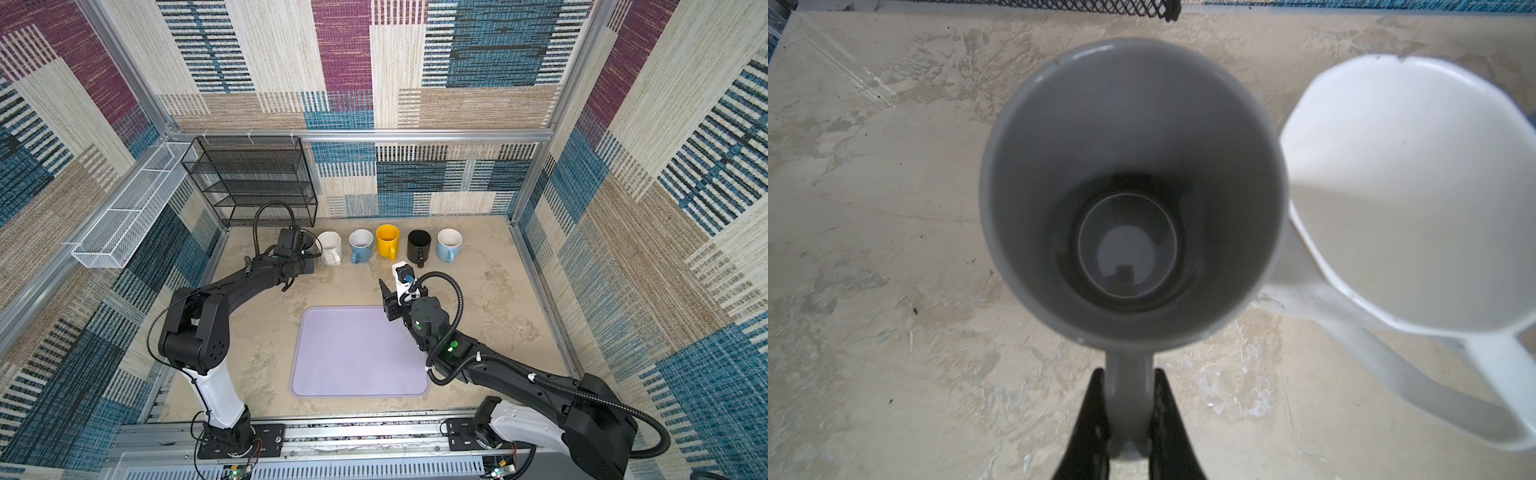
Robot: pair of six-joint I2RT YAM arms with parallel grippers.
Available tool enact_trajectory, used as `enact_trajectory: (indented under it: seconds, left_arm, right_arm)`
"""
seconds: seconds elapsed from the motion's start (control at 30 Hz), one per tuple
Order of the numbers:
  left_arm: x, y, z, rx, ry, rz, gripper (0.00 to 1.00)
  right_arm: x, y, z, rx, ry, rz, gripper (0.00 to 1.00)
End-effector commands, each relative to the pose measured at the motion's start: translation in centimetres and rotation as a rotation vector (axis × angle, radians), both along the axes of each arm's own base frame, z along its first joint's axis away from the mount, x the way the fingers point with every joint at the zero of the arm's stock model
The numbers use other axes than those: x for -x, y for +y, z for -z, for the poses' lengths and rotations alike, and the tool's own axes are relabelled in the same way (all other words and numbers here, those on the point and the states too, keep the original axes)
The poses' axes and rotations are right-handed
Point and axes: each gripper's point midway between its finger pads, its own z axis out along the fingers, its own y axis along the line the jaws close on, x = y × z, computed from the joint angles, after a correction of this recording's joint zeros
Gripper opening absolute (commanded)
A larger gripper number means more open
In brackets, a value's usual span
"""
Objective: Turn the mug right side up
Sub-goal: Place the mug at the top-left of the table.
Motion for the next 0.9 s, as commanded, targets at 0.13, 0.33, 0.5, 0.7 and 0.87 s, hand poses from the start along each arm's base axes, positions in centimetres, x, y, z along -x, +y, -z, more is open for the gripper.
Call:
enact_trajectory:
  seconds: [0.13,0.33,0.5,0.7,0.87]
  left_arm:
    - [-1.5,-0.3,-1.4,0.033,-0.078,-0.018,0.00]
    - [-1.2,-0.5,-1.3,0.041,-0.064,-0.006,0.07]
    - [-0.8,-0.4,-2.1,0.036,-0.061,-0.001,0.22]
    - [-0.6,-0.4,-2.8,0.038,-0.054,0.000,0.39]
    - [-0.2,-0.3,-3.9,0.052,-0.063,-0.011,0.52]
  right_arm:
    - [-0.4,0.4,-0.4,-0.023,0.002,-0.004,0.60]
    - [-0.6,0.5,-0.3,-0.031,0.007,-0.005,0.61]
    - [-0.9,0.6,-0.2,-0.026,0.013,-0.006,0.62]
    - [-1.1,0.7,-0.2,-0.031,0.017,-0.010,0.63]
    - [-1.0,0.6,-0.1,-0.035,0.021,-0.010,0.63]
